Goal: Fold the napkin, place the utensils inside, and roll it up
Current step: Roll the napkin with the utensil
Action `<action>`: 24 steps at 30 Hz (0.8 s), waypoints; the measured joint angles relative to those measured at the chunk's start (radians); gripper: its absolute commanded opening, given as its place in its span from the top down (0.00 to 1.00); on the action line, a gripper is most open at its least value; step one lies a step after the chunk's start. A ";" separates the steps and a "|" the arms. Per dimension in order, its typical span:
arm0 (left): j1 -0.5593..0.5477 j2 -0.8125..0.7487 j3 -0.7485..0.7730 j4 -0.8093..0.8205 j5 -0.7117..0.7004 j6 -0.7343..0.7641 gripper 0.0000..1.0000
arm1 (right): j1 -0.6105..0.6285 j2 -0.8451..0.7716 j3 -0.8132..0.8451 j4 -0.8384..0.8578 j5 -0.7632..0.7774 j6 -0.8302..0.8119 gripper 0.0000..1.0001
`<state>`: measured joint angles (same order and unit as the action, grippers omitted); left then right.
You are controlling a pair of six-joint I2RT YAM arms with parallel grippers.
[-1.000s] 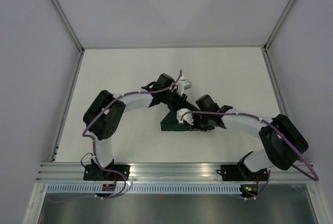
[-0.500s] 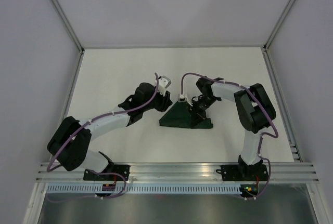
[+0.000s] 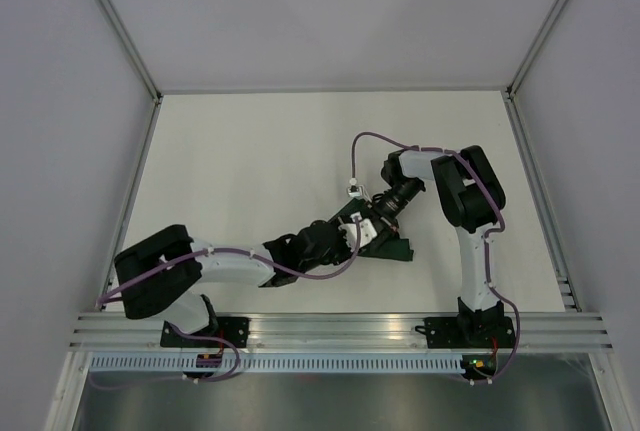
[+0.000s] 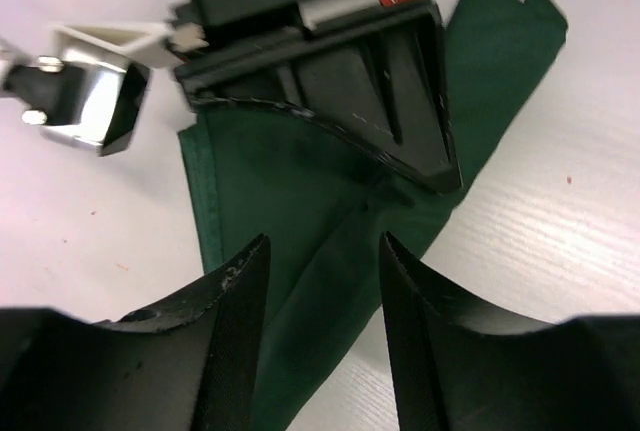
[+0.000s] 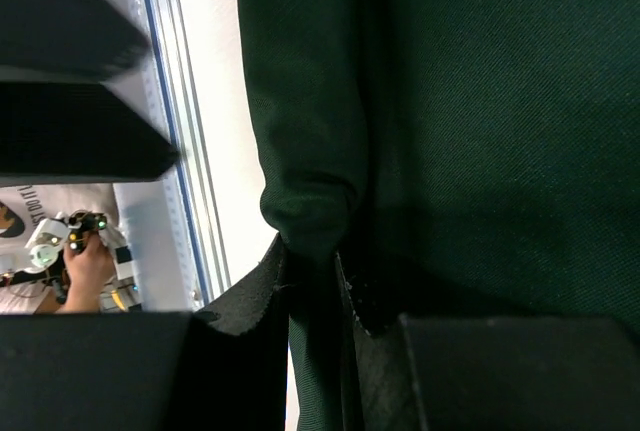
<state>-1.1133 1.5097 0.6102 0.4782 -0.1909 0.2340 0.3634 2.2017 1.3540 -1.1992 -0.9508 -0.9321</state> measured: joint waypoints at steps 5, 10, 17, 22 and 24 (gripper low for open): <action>-0.056 0.097 0.013 -0.001 -0.002 0.067 0.40 | -0.006 0.011 0.001 -0.028 0.005 -0.006 0.91; -0.111 0.159 0.049 0.004 -0.002 0.108 0.37 | -0.008 0.021 0.003 -0.044 0.006 -0.007 0.91; -0.125 0.238 0.071 0.045 -0.045 0.158 0.36 | -0.008 0.026 0.006 -0.051 0.008 -0.007 0.91; -0.125 0.275 0.089 0.086 -0.072 0.180 0.41 | -0.008 0.027 0.007 -0.051 0.008 -0.007 0.91; -0.125 0.280 0.092 0.088 -0.071 0.180 0.51 | -0.008 0.029 0.009 -0.054 0.008 -0.007 0.91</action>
<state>-1.2381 1.7901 0.7021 0.5659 -0.2619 0.4137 0.3550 2.2307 1.3632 -1.2533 -0.9432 -0.9390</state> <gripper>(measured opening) 0.571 0.237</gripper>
